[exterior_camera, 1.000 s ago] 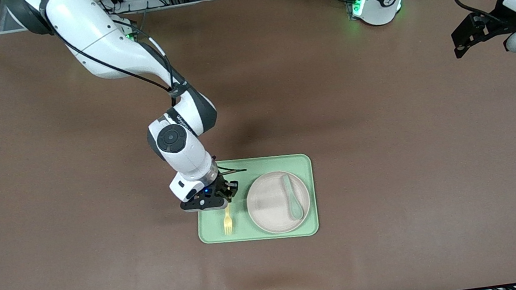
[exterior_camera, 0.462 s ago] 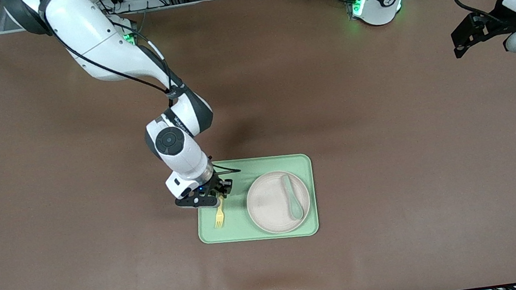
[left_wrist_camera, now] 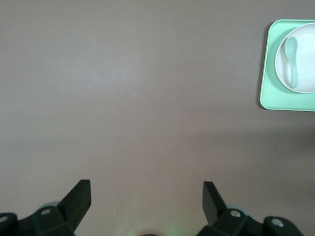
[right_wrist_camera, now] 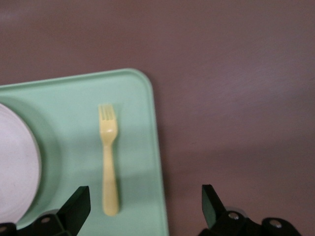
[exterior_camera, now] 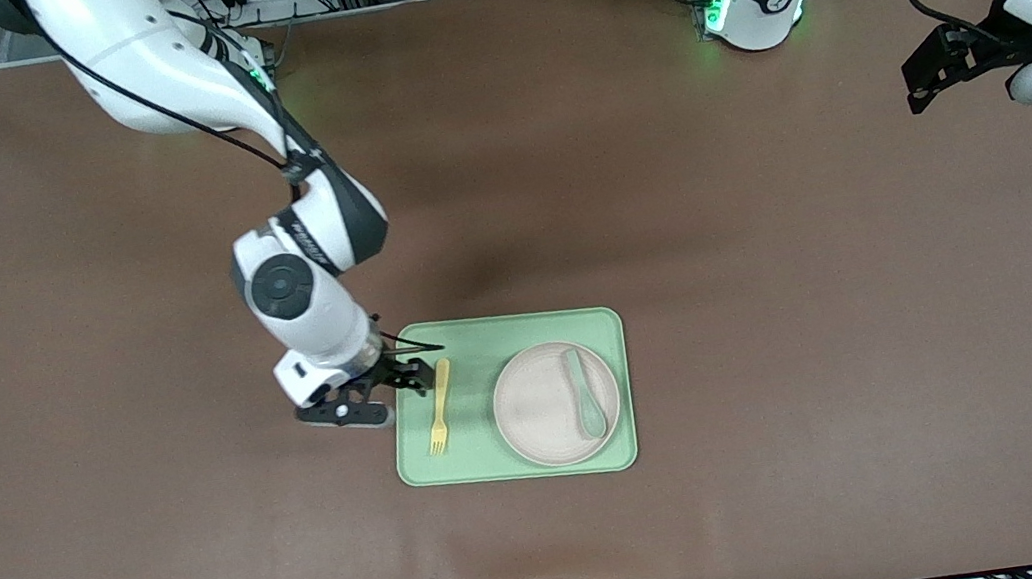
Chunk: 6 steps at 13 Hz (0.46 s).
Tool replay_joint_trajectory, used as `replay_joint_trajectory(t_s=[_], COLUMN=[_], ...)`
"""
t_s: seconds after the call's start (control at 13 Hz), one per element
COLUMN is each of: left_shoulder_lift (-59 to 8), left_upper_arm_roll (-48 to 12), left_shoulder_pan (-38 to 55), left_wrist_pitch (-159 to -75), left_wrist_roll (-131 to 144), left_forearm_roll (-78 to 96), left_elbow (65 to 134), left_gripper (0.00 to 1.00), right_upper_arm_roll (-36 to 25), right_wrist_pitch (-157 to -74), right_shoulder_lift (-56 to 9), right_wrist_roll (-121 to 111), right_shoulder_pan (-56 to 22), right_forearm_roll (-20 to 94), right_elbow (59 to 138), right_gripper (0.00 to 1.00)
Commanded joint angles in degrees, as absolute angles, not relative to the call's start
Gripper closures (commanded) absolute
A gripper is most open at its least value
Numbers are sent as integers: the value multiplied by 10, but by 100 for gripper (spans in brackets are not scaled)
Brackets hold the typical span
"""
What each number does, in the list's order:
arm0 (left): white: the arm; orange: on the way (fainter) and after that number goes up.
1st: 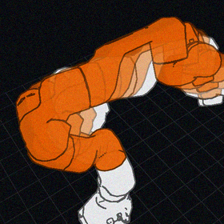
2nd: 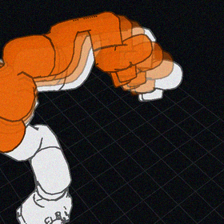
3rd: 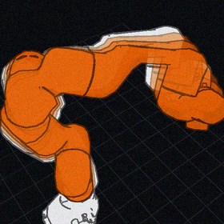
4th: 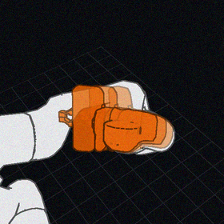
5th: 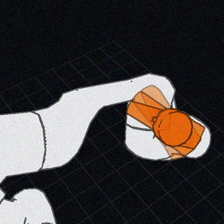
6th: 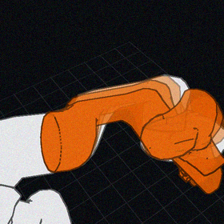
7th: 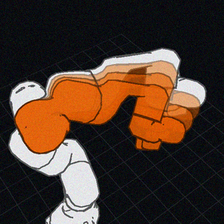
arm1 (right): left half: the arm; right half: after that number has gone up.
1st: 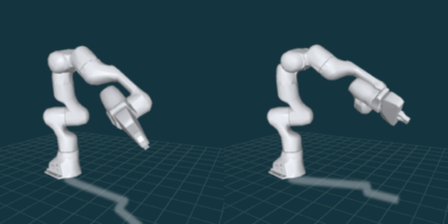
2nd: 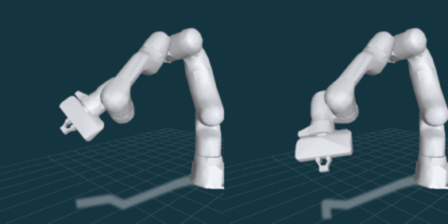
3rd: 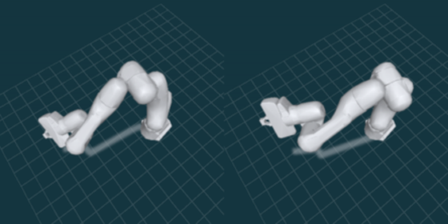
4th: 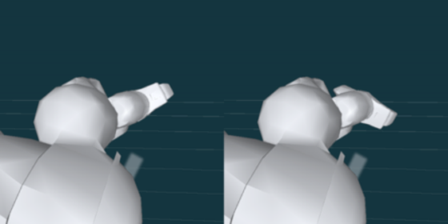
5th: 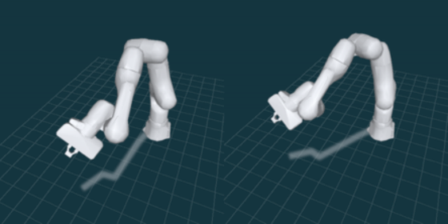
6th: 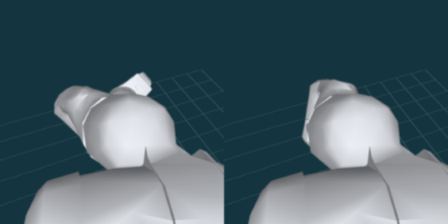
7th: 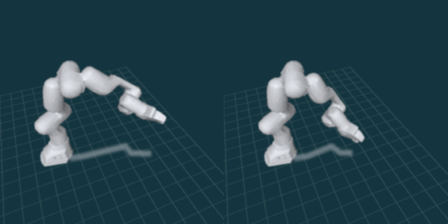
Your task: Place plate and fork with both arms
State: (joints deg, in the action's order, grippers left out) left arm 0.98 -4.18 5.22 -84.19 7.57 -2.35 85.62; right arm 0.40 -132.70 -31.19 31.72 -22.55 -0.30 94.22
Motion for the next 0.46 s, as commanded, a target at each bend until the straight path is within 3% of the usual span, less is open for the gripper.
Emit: replay_joint_trajectory(t_s=[0.0,0.38], left_shoulder_lift=[21,32], left_upper_arm_roll=[-40,-45], left_shoulder_pan=[48,50], left_wrist_pitch=[-834,-836], left_wrist_roll=[65,66], left_forearm_roll=[-15,-15], left_elbow=[858,861], left_gripper=[0,0], right_upper_arm_roll=[16,17], right_wrist_pitch=[-1231,-1043], right_shoulder_lift=[-221,-94], right_wrist_roll=[215,92], right_shoulder_pan=[-154,-56], right_forearm_roll=[-5,-1], right_elbow=[972,967], right_gripper=[0,0])
